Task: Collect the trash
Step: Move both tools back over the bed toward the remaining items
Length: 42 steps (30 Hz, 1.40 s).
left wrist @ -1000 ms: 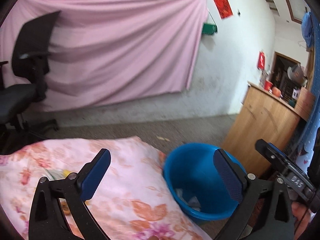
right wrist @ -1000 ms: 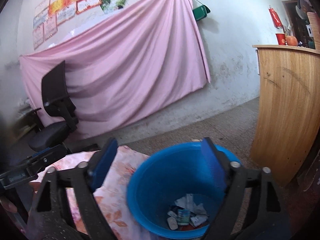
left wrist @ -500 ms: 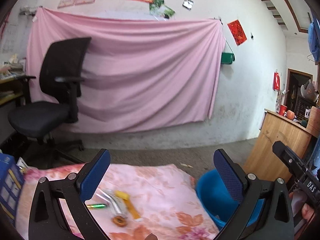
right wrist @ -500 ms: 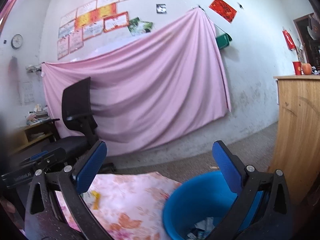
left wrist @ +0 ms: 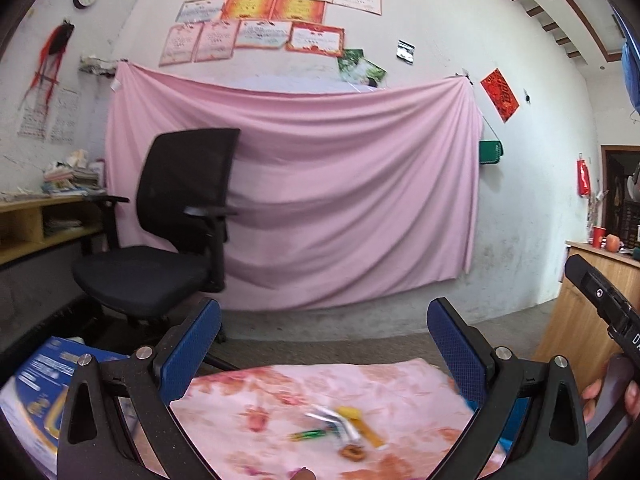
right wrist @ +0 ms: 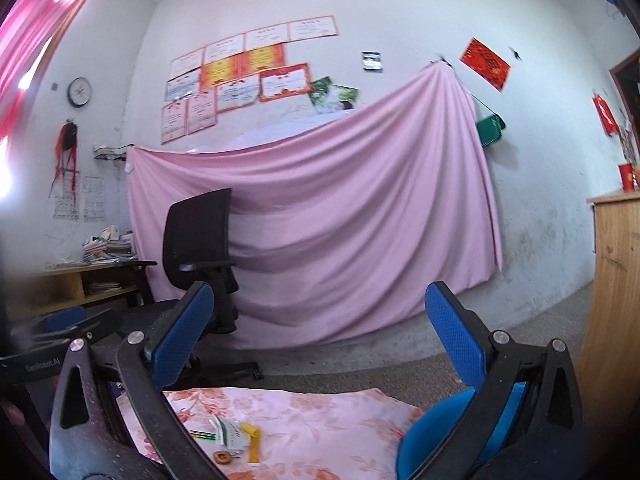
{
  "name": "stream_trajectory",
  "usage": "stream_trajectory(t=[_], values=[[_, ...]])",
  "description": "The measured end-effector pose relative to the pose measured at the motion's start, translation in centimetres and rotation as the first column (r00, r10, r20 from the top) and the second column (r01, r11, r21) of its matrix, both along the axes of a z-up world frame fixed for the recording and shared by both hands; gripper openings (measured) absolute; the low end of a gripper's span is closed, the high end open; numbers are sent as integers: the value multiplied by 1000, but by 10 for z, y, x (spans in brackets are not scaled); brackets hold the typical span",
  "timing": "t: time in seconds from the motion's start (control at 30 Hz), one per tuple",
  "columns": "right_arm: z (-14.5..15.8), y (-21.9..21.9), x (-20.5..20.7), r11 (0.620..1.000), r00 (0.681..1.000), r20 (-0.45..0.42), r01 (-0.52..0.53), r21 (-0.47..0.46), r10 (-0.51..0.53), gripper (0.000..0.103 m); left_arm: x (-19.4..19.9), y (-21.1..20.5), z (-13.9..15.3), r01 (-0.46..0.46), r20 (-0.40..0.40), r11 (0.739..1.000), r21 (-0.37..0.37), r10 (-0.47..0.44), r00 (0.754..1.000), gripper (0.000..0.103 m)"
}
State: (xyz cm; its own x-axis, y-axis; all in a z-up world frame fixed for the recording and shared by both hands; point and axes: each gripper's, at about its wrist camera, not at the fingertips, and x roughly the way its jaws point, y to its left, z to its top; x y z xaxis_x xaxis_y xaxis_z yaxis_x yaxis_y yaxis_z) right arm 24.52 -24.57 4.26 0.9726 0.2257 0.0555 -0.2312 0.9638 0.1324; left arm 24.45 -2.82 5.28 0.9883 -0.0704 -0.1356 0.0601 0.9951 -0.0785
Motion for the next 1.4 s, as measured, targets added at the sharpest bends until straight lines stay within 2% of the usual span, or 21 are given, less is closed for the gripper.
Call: stream_trajectory(t=[0.13,0.3,0.4,0.63,0.83,1.03,1.13,1.2,1.27,1.33,1.37,1.4], values=[[-1,15,-1,1000,1000,12,-8,-25,8,103,-4,18,-7,-31,0,1000,-5,31,1000,101],[-11,30,13,997,998,-58,-3,-81,-2,103,-2,36,-21,-23,-37,1000,-16,23,999,101],[-19,37,22,994,994,-106,-8,-107,-4,103,-1,45,-30,-15,-74,1000,-27,13,997,101],[-37,49,37,988,984,-177,-32,-150,5,103,12,50,-51,-7,-143,1000,29,11,990,101],[-49,60,48,978,970,-244,-61,-200,11,103,33,48,-68,37,-256,998,45,-24,966,101],[-66,62,68,977,926,-375,-116,-180,40,103,65,37,-92,111,-423,992,60,-75,903,100],[-78,65,80,975,891,-451,-138,-174,46,103,77,31,-104,139,-486,988,66,-90,870,95],[-85,68,86,972,868,-494,-153,-179,46,103,87,26,-114,169,-538,983,75,-103,837,87],[-95,72,93,964,837,-545,-178,-196,44,103,97,20,-124,237,-595,969,68,-152,790,68],[-108,76,101,954,792,-608,-223,-198,59,96,106,14,-132,298,-648,951,85,-174,742,54],[-111,77,104,951,776,-628,-236,-199,61,91,108,11,-135,322,-658,942,92,-185,730,50],[-114,79,107,948,765,-642,-245,-203,60,88,109,8,-138,344,-666,933,103,-192,721,50]])
